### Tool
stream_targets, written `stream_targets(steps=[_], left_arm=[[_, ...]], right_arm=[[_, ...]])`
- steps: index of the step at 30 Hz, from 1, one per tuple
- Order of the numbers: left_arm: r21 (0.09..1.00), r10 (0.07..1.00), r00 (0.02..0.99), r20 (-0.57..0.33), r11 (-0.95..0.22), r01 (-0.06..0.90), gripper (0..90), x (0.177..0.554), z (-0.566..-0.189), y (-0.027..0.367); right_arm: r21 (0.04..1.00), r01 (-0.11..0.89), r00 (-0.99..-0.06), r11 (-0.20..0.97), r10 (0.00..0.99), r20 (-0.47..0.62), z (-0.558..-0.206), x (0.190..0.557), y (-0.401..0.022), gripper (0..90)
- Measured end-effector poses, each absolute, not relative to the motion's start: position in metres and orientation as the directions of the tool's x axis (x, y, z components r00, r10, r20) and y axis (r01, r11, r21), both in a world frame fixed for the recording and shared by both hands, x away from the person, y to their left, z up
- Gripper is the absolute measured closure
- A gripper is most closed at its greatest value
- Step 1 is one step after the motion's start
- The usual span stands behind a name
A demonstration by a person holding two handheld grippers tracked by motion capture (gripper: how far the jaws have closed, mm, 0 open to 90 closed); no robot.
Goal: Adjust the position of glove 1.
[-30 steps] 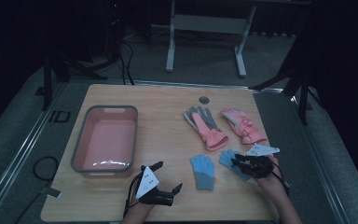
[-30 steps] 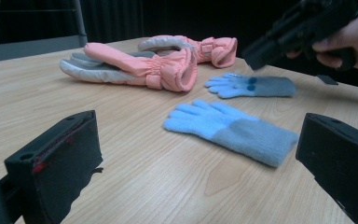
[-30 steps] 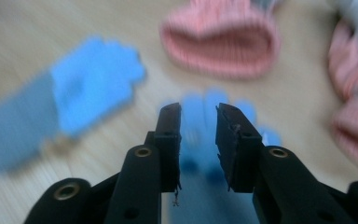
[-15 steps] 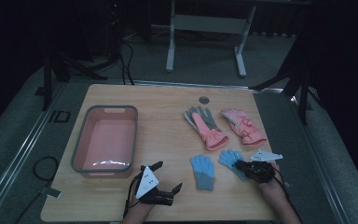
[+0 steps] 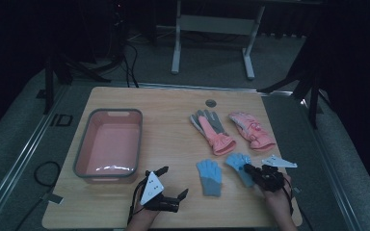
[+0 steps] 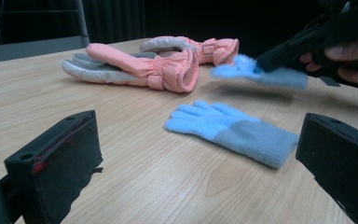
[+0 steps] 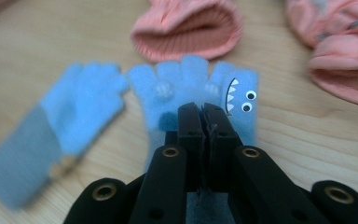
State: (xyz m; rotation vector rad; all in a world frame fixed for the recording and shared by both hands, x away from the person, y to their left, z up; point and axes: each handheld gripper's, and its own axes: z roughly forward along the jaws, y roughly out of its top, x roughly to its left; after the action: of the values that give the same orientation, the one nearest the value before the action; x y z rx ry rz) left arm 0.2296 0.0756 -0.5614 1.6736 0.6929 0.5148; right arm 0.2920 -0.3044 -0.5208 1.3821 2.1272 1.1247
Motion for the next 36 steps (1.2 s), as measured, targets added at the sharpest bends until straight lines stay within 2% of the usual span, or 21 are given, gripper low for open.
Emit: stream_targets(steps=[1,6,14,24,25,27,30,31,34,36], left_arm=[[0.977,0.688,0.725,-0.032,-0.131,0.167,0.0,0.230,-0.561,0.076],[0.976,0.686,0.727,-0.028,-0.137,0.167,0.0,0.230,-0.561,0.076],[0.976,0.686,0.727,-0.023,-0.142,0.164,0.0,0.229,-0.561,0.075],[0.976,0.682,0.731,-0.027,-0.140,0.166,0.0,0.230,-0.561,0.075],[0.976,0.681,0.732,-0.029,-0.139,0.168,0.0,0.230,-0.561,0.075],[0.976,0.681,0.732,-0.027,-0.140,0.166,0.0,0.230,-0.561,0.075],[0.976,0.680,0.733,-0.027,-0.139,0.165,0.0,0.229,-0.561,0.075],[0.976,0.680,0.733,-0.028,-0.139,0.166,0.0,0.230,-0.561,0.075],[0.976,0.679,0.733,-0.028,-0.139,0.166,0.0,0.230,-0.561,0.075],[0.976,0.679,0.733,-0.030,-0.137,0.168,0.0,0.230,-0.561,0.075]], right_arm=[[0.786,0.602,-0.392,0.141,0.910,0.137,-0.514,0.287,-0.303,86.9],[0.790,0.612,-0.222,0.017,0.963,0.151,-0.508,0.271,-0.295,86.8],[0.764,0.643,-0.091,-0.046,0.987,0.135,-0.529,0.260,-0.280,86.8],[0.732,0.681,-0.090,-0.020,0.990,0.111,-0.552,0.264,-0.279,84.0],[0.730,0.683,-0.097,-0.023,0.988,0.122,-0.551,0.265,-0.280,78.5],[0.730,0.682,-0.104,-0.043,0.983,0.154,-0.546,0.264,-0.284,75.1],[0.738,0.675,-0.158,-0.021,0.972,0.172,-0.535,0.265,-0.293,70.1],[0.746,0.666,-0.213,-0.006,0.957,0.198,-0.530,0.268,-0.298,67.8],[0.762,0.643,-0.323,0.077,0.929,0.179,-0.523,0.276,-0.311,69.2],[0.764,0.637,-0.357,0.101,0.917,0.177,-0.523,0.278,-0.314,69.1]])
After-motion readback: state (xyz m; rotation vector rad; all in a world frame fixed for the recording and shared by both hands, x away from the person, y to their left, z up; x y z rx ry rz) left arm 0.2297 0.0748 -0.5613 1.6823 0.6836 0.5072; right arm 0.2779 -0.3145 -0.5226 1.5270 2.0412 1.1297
